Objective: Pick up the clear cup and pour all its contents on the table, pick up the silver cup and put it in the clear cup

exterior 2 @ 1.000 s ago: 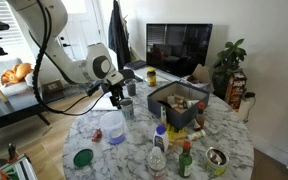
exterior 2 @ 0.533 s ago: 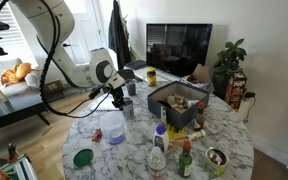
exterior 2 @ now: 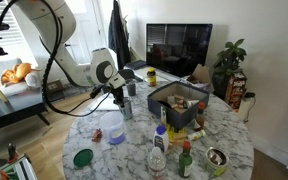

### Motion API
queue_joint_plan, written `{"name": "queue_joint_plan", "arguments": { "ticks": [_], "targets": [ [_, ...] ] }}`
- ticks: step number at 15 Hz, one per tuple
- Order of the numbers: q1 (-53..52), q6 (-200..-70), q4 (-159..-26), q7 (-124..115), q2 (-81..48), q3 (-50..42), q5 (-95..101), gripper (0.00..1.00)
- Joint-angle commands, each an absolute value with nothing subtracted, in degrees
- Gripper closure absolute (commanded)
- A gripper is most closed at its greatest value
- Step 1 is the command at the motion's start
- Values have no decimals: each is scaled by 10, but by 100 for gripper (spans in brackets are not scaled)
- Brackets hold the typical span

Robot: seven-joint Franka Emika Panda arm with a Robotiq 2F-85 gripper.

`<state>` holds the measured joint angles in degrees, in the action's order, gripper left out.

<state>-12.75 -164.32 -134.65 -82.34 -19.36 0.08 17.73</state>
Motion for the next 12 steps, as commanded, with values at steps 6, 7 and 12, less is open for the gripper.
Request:
{"name": "queue_joint_plan", "arguments": {
  "ticks": [6, 7, 12],
  "targets": [
    [-103, -1648, -1450, -713, -35, 6, 93, 99],
    [-91, -1653, -1475, -688, -5, 10, 74, 99],
    [-70, -1659, -1574, -511, 151, 2, -115, 99]
  ]
}}
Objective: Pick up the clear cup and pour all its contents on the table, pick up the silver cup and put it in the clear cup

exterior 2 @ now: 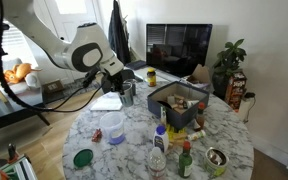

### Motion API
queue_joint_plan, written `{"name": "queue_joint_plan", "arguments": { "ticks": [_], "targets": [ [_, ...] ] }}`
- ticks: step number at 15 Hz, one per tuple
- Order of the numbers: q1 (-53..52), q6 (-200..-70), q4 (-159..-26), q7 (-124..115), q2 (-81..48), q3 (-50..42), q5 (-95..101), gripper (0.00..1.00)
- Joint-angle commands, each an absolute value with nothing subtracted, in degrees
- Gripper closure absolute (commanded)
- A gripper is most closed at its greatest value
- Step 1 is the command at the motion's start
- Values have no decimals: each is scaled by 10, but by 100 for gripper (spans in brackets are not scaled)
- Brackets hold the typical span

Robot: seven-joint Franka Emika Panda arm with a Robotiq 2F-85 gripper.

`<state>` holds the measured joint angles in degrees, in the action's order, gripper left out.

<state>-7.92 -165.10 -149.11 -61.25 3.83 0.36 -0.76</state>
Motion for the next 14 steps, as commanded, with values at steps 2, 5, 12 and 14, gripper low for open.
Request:
{"name": "queue_joint_plan", "arguments": {
  "ticks": [2, 5, 12, 14],
  "targets": [
    [-75, -1636, -1600, -450, 212, -20, -172, 99],
    [-61, -1567, -1573, -383, 241, -39, -191, 99],
    [-6, -1427, -1570, -272, 264, -24, -163, 99],
    [1, -1422, -1570, -252, 252, -17, -159, 99]
  ]
}}
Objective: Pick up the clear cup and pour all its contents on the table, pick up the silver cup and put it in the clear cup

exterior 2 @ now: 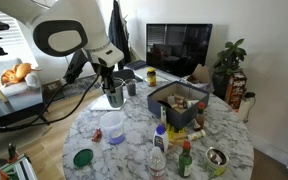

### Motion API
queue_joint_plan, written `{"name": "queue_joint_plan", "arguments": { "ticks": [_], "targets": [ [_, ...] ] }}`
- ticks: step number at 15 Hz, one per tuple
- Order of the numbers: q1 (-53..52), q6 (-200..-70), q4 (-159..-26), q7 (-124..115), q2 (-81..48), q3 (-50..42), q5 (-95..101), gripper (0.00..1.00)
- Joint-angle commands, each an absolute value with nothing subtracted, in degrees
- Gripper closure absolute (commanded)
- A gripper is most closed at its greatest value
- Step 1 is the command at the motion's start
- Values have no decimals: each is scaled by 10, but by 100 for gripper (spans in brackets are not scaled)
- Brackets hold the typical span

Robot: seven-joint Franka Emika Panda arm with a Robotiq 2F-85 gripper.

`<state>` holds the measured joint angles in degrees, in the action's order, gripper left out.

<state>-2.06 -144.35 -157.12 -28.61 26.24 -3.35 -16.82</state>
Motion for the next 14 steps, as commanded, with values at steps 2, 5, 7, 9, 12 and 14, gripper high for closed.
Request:
{"name": "queue_joint_plan", "arguments": {
  "ticks": [2, 5, 7, 9, 12, 14],
  "targets": [
    [-3, -1431, -1570, -228, 238, -12, -164, 99],
    [-5, -1429, -1571, -207, 215, 0, -156, 99],
    [5, -1433, -1572, -211, 198, 11, -136, 99],
    [11, -1439, -1573, -216, 182, 18, -116, 99],
    [16, -1445, -1573, -217, 163, 23, -94, 97],
    [15, -1451, -1573, -219, 154, 24, -90, 82]
  ]
}}
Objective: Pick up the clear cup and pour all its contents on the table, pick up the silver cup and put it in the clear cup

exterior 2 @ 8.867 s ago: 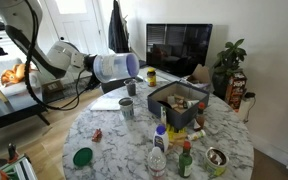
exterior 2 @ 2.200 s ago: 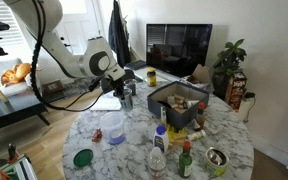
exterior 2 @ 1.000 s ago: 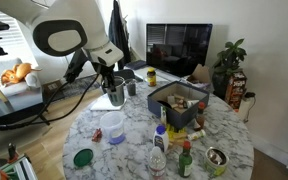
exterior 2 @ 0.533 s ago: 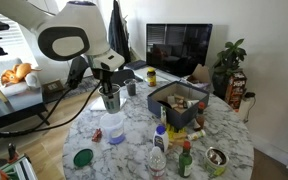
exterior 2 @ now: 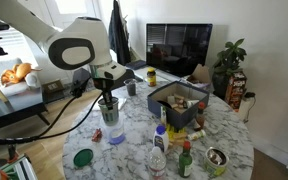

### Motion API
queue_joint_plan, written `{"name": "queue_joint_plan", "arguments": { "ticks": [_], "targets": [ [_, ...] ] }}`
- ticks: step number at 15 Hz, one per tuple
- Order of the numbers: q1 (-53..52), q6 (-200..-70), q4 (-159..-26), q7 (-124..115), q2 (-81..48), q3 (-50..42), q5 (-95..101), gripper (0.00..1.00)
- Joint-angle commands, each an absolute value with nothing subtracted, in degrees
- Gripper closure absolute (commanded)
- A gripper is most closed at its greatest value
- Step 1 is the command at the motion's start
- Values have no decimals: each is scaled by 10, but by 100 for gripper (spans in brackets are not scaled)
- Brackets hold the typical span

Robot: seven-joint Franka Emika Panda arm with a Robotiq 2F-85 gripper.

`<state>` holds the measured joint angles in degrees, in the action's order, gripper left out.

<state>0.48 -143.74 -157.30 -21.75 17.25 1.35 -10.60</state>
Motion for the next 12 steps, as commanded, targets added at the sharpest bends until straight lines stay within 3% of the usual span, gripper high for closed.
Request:
{"name": "queue_joint_plan", "arguments": {
  "ticks": [1, 10, 12],
  "targets": [
    [13, -1456, -1573, -217, 151, 23, -93, 70],
    [-1, -1491, -1579, -213, 165, 13, -157, 5],
    [1, -1484, -1579, -219, 169, 13, -167, 0]
  ]
}}
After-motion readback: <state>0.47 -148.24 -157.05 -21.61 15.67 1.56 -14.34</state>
